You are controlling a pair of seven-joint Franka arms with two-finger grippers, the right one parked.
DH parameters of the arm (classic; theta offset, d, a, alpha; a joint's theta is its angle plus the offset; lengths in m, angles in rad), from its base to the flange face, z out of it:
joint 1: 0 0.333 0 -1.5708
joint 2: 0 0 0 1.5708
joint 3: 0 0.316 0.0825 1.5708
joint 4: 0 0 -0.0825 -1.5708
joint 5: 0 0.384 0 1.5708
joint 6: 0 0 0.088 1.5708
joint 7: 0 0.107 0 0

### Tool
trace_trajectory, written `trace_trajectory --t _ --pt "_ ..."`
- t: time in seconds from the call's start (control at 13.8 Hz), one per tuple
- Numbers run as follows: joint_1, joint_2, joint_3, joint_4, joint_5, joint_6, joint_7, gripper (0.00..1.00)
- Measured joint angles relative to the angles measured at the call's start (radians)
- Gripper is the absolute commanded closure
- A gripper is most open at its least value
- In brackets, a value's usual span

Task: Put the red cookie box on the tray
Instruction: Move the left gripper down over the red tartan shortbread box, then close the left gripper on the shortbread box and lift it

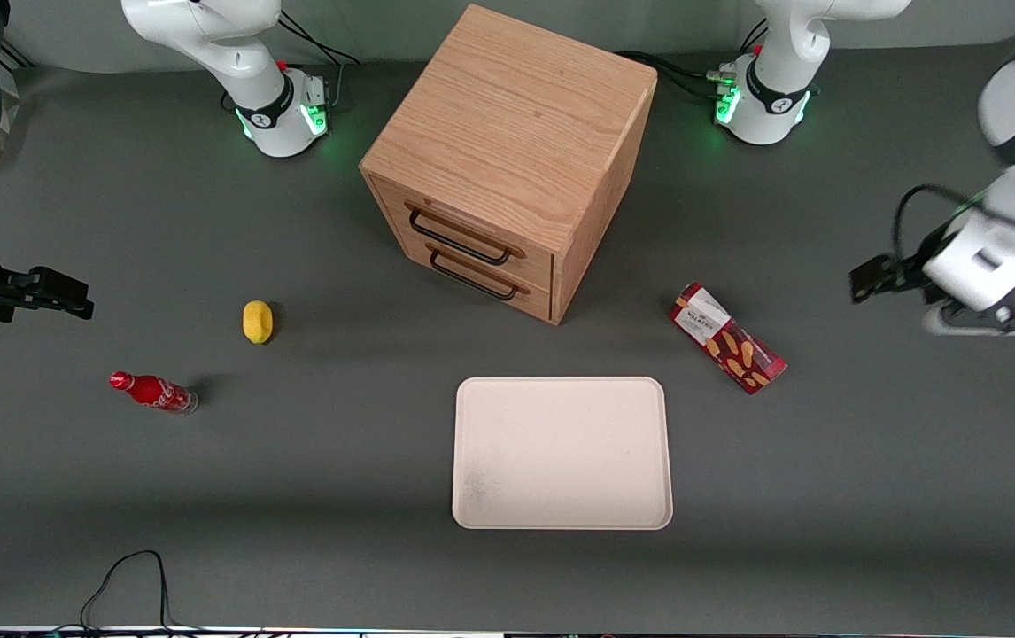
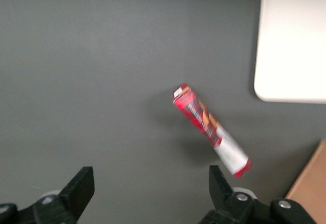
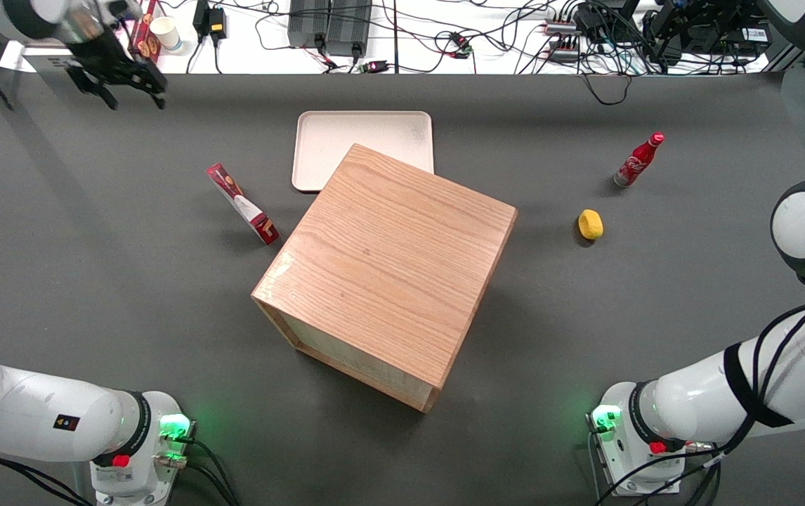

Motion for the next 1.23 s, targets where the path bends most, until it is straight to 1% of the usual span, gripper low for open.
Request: trace_trajectory --t 0.29,0.43,0.51,0.72,0.8,0.87,0.94,1.01,1.09,1.23 --pt "-0.049 0.103 -0.024 -0.045 -0.029 0.109 -0.431 0.00" --pt "-0.073 0.169 -0.046 -0.054 -0.031 0.170 -0.610 0.00" --pt "-0.084 0.219 -0.058 -0.067 -0.037 0.232 -0.693 0.00" --pt "-0.090 0.305 -0.063 -0.143 -0.100 0.405 -0.744 0.01" --pt "-0.090 0.338 -0.063 -0.187 -0.114 0.462 -0.748 0.02" --pt "-0.090 0.346 -0.063 -0.196 -0.116 0.468 -0.750 0.06" --pt "-0.090 0.348 -0.063 -0.200 -0.119 0.467 -0.752 0.34" --pt "-0.090 0.348 -0.063 -0.201 -0.119 0.466 -0.754 0.95" --pt "-0.090 0.348 -0.063 -0.202 -0.119 0.465 -0.754 1.00" --pt "-0.090 0.348 -0.063 -0.204 -0.120 0.465 -0.754 1.00"
